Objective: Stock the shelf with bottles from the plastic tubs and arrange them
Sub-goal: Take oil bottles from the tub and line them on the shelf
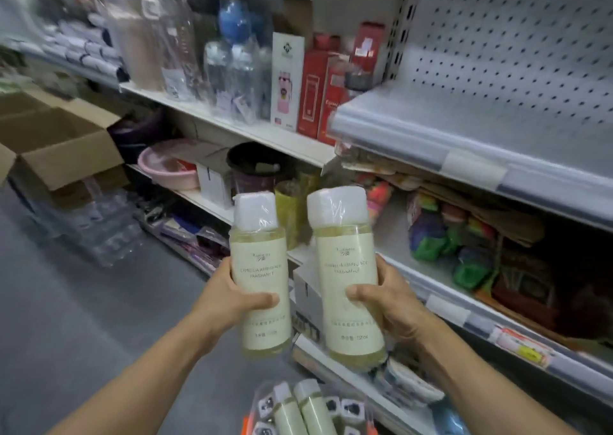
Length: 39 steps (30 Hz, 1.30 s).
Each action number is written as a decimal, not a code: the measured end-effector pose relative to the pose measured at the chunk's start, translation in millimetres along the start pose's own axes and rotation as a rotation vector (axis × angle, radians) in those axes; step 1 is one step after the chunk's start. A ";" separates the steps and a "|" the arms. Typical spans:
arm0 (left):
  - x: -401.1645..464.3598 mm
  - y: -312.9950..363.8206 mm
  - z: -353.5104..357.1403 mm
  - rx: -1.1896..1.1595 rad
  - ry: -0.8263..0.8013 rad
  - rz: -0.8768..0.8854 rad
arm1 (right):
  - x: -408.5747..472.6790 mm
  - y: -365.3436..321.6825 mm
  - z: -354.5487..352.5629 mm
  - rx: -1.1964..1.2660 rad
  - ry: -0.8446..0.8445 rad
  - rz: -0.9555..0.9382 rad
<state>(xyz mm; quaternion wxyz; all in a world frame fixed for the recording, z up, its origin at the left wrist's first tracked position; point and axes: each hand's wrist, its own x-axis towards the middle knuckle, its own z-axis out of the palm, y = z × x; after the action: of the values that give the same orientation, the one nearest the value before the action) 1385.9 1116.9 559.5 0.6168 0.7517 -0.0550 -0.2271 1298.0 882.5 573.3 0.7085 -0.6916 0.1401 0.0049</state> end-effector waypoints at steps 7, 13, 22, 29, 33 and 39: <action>-8.5 98.3 -7.2 0.009 -0.028 0.156 | -24.0 -80.2 -10.5 -0.023 0.070 -0.156; -4.7 170.9 3.4 0.017 -0.043 0.256 | -38.8 -133.2 -37.0 -0.009 0.073 -0.243; 15.2 249.1 49.1 -0.002 -0.022 0.392 | -38.1 -192.0 -85.4 -0.079 0.163 -0.411; 40.1 292.7 94.7 0.011 -0.029 0.462 | -35.8 -217.1 -127.1 -0.040 0.227 -0.533; 63.8 312.2 119.7 0.031 -0.109 0.463 | -32.6 -221.1 -145.6 -0.030 0.257 -0.555; 108.0 333.1 145.8 0.033 -0.249 0.497 | -19.4 -219.3 -161.4 -0.050 0.304 -0.558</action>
<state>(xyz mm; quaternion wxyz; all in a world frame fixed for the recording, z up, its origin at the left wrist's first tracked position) 1488.2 868.5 827.3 0.6296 0.6913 -0.3170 -0.1586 1292.5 718.2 791.3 0.6363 -0.7134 0.0492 -0.2895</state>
